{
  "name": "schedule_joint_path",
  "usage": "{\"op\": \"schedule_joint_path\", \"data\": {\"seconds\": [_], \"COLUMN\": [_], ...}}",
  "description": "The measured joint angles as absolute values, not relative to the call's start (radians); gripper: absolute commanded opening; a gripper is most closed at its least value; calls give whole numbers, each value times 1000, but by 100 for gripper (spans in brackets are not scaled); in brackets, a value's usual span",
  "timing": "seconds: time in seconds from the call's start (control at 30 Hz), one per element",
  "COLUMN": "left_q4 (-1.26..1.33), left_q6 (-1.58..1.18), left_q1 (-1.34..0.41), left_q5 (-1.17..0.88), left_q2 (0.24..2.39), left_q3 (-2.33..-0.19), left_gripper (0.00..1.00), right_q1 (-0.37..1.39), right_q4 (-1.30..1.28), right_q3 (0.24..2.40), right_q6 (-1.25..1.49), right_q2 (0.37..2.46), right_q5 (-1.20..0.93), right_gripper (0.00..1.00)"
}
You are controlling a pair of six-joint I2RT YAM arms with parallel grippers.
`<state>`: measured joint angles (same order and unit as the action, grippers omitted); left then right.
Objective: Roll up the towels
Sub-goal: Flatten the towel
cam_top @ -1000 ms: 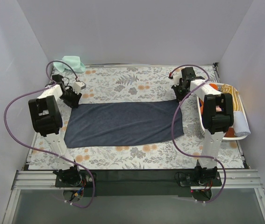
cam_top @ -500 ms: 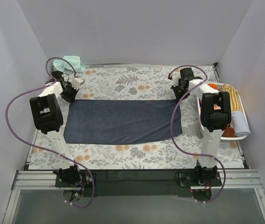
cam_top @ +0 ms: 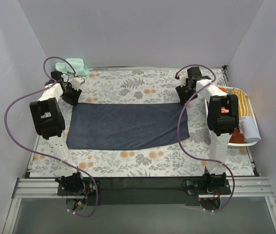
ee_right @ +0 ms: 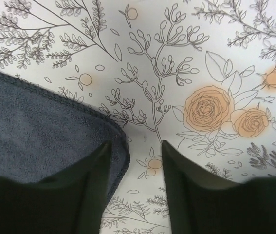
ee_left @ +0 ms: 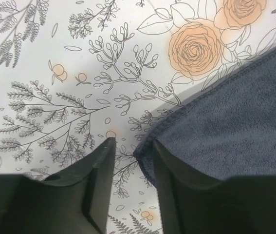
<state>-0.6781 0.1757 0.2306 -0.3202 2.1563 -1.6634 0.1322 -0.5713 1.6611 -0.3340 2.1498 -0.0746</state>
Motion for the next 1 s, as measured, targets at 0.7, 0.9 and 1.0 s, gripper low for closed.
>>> {"op": "schedule_joint_path", "data": {"seconds": [0.7, 0.9, 1.0], "left_q4": [-850, -840, -823], "left_q6": [265, 253, 247], "left_q1": [239, 239, 239], "left_q5": [-489, -497, -501], "left_q2": [1629, 1637, 1644], "left_q3": [-1145, -1072, -1072], "left_gripper": [36, 36, 36], "right_q1": [159, 163, 164], "right_q4": [-881, -913, -917], "right_q3": [1331, 1294, 1284], "right_q6": [-416, -418, -418], "right_q2": [1828, 1845, 1853], "right_q5": [-297, -314, -318], "right_gripper": [27, 29, 29]}}
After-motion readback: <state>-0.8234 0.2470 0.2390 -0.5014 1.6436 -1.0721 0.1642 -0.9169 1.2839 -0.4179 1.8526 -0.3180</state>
